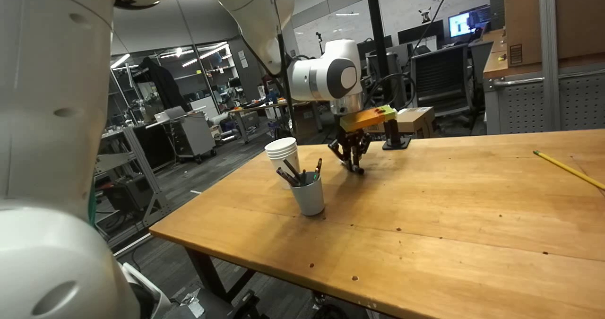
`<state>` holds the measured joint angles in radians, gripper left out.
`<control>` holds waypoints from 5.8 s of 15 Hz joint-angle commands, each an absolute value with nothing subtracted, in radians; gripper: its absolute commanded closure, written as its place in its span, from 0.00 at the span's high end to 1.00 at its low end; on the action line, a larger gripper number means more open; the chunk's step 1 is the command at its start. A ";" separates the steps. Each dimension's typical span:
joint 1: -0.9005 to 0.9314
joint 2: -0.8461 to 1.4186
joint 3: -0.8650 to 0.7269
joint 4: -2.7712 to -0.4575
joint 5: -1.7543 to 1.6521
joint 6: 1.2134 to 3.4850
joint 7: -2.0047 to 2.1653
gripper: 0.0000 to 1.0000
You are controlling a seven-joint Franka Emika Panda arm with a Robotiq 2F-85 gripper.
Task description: Pick up the white cups and put them in the other white cups. Pick up the marker pen and put it in the stacked white cups.
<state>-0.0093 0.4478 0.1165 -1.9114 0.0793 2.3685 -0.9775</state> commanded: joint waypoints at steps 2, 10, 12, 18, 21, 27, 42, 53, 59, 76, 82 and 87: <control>-0.016 0.464 0.124 -1.889 0.058 2.375 -0.953 0.07; -0.012 0.451 0.117 -1.847 0.049 2.370 -0.919 0.07; -0.011 0.442 0.115 -1.825 0.048 2.368 -0.906 0.07; -0.018 0.373 0.132 -1.790 0.117 2.389 -0.779 0.07; -0.019 0.320 0.147 -1.805 0.185 2.400 -0.691 0.07; -0.021 0.208 0.158 -1.869 0.312 2.426 -0.578 0.07; 0.063 -0.102 0.177 -2.270 0.750 2.747 -0.717 0.08; 0.160 -0.221 0.211 -2.471 0.930 2.899 -0.831 0.07; 0.197 -0.235 0.247 -2.522 0.952 2.985 -0.800 0.07; 0.268 -0.188 0.307 -2.529 1.019 3.115 -0.759 0.52; 0.262 -0.171 0.300 -2.525 1.014 3.133 -0.757 0.97; 0.236 -0.172 0.297 -2.540 0.987 3.102 -0.753 1.00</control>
